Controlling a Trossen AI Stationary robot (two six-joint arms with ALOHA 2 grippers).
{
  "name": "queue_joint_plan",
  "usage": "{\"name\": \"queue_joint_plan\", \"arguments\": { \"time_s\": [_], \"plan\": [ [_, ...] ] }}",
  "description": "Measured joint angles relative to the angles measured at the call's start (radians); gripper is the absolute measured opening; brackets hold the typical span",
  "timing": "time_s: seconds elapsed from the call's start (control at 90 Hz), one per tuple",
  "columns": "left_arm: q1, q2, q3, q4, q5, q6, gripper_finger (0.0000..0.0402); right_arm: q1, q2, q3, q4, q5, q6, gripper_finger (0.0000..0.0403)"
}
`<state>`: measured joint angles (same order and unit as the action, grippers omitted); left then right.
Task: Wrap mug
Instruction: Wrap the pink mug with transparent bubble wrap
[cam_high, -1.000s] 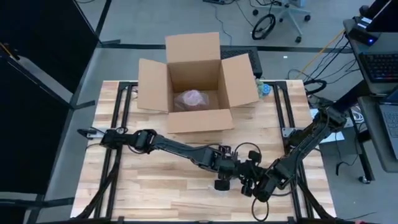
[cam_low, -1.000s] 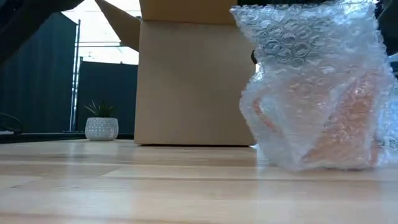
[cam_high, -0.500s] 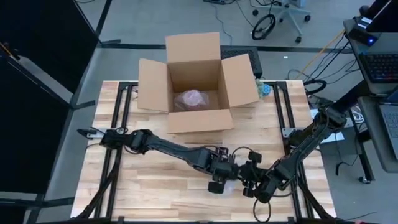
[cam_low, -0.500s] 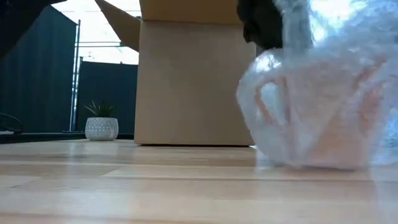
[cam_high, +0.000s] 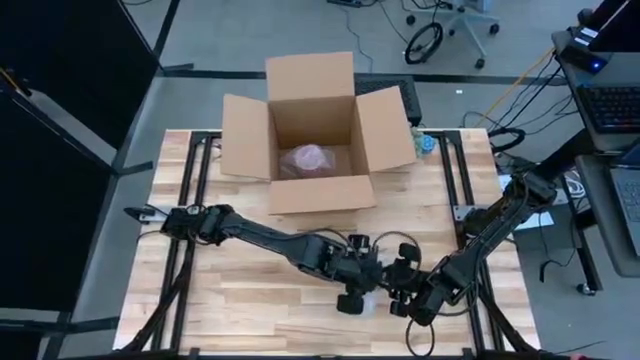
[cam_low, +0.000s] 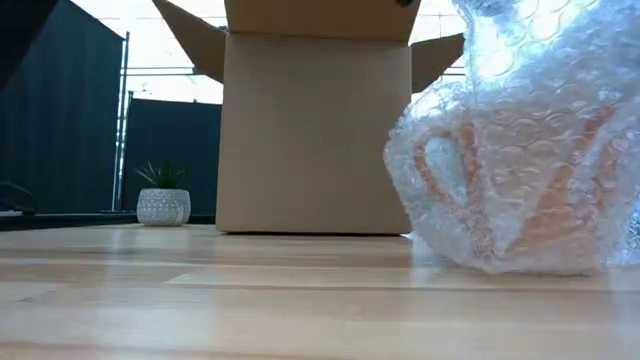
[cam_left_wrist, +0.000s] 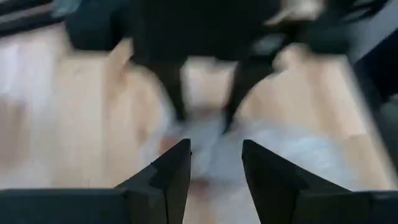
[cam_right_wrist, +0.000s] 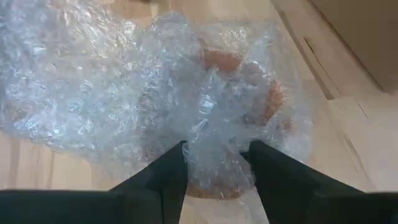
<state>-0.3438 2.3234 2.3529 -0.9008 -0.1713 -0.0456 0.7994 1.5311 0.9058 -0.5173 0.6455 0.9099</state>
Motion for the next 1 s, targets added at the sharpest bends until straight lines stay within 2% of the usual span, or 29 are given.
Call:
{"name": "queue_joint_plan", "arguments": {
  "time_s": [0.322,0.522,1.0],
  "plan": [
    [0.020,0.121,-0.004,0.049,0.019,-0.002,0.0134,0.001,0.000,-0.001,-0.001,0.004,0.006,0.0154],
    [0.054,0.170,0.002,-0.011,0.022,-0.027,0.0134,0.008,-0.001,0.000,0.015,0.007,0.002,0.0154],
    [0.088,0.229,0.001,0.044,0.093,-0.032,0.0134,0.024,-0.006,0.019,-0.006,0.005,-0.035,0.0156]
  ]
}}
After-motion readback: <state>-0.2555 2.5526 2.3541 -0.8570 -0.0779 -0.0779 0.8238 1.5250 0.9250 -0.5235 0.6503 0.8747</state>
